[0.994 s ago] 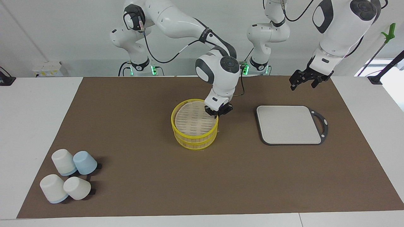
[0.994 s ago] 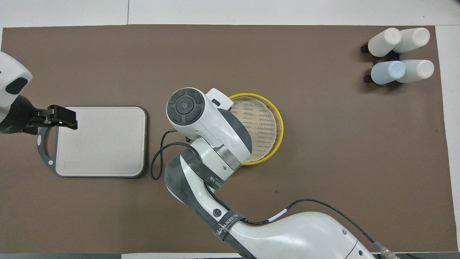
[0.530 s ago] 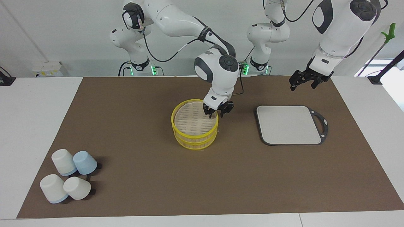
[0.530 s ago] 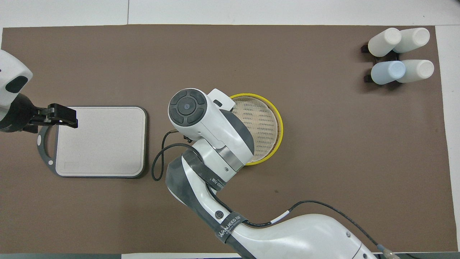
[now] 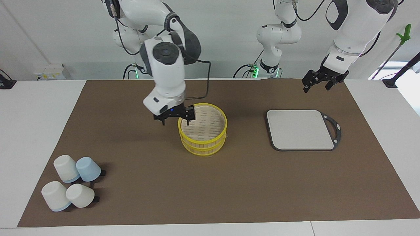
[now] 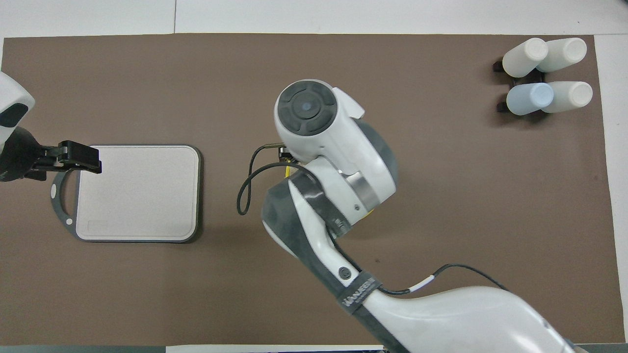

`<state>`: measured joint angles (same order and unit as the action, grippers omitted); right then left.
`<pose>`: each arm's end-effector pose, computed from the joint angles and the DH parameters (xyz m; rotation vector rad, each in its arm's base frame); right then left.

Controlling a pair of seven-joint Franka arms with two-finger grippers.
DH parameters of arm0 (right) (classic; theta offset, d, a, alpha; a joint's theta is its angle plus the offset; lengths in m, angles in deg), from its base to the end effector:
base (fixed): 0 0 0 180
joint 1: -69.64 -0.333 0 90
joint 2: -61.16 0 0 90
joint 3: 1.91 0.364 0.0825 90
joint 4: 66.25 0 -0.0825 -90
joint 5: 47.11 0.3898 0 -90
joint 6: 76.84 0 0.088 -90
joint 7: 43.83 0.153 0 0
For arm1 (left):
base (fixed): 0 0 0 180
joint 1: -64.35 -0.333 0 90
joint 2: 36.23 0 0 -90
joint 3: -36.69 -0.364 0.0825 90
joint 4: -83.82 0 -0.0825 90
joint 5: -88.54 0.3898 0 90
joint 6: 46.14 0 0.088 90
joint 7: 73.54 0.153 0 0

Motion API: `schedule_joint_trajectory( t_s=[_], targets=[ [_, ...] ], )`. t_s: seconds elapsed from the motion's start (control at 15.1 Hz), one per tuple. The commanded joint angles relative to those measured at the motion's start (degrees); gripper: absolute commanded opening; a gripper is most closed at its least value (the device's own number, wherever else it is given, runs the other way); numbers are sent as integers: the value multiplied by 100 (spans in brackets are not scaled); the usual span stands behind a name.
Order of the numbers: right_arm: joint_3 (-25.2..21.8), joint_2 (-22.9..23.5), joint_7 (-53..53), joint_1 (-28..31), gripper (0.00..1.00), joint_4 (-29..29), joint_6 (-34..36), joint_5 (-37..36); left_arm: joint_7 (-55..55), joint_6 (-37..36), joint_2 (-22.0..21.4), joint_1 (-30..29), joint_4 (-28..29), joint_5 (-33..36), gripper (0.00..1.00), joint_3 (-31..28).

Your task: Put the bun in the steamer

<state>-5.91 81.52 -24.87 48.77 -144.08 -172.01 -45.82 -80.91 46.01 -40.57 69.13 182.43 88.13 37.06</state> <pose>0.6488 0.2079 0.5147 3.1223 -0.0552 -0.0761 0.5296 -0.0489 0.5993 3.1379 0.0615 -0.0589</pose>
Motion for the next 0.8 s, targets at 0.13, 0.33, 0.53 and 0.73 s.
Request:
schedule_joint_trajectory(
  t_s=[0.13,0.33,0.53,0.73],
  targets=[
    [92,-768,-1051,1039,100,-233,964,302,140,84,-58,-82,45,-99,100,34],
    [83,-1146,-1140,1261,100,-303,1333,285,140,101,-58,-73,27,-99,100,34],
    [83,-1708,-1122,1208,100,-1047,1327,267,140,101,-50,-38,27,-90,100,43],
    [92,-2219,-1140,1296,100,-1936,747,241,140,119,-58,-47,27,-90,100,51]
  ],
)
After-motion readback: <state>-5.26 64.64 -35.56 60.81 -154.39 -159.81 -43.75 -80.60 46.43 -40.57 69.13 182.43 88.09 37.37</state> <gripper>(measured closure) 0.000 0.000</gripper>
